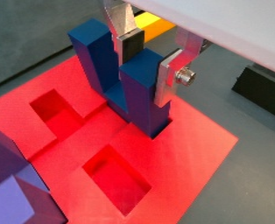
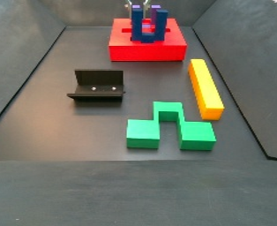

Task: Pick up the blue object. Move up. Place the blue object on the fixture. Regrasp the blue object. Move to above the board. Insert the blue object.
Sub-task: Insert the blue object.

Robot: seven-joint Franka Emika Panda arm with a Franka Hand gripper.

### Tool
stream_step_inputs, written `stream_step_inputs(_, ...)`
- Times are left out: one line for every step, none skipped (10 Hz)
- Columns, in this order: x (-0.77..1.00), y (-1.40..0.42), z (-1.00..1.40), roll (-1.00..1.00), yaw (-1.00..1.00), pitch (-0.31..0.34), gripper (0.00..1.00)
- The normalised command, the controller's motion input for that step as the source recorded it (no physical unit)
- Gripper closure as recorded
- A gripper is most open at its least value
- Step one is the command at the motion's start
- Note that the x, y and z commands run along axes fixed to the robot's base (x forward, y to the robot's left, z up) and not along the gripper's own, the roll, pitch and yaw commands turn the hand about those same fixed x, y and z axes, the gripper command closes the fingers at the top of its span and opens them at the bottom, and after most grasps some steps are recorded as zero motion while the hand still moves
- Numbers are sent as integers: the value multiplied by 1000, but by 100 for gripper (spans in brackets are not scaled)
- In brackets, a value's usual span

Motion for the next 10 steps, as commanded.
stream_step_inputs(74,-51,-791,281,0,0,100)
stream_step_inputs(280,23,-783,114,71,-9,100)
stream_step_inputs(391,254,-617,-31,146,-4,100)
stream_step_inputs(406,340,-403,-171,157,0,100)
stream_step_inputs(280,369,-311,-207,206,0,100)
stream_step_inputs(80,194,-314,-44,211,0,100)
stream_step_inputs(0,0,-383,36,111,0,100)
stream_step_inputs(0,0,0,29,0,0,100)
stream_step_inputs(0,0,0,27,0,0,100)
stream_step_inputs(0,0,0,0,0,0,100)
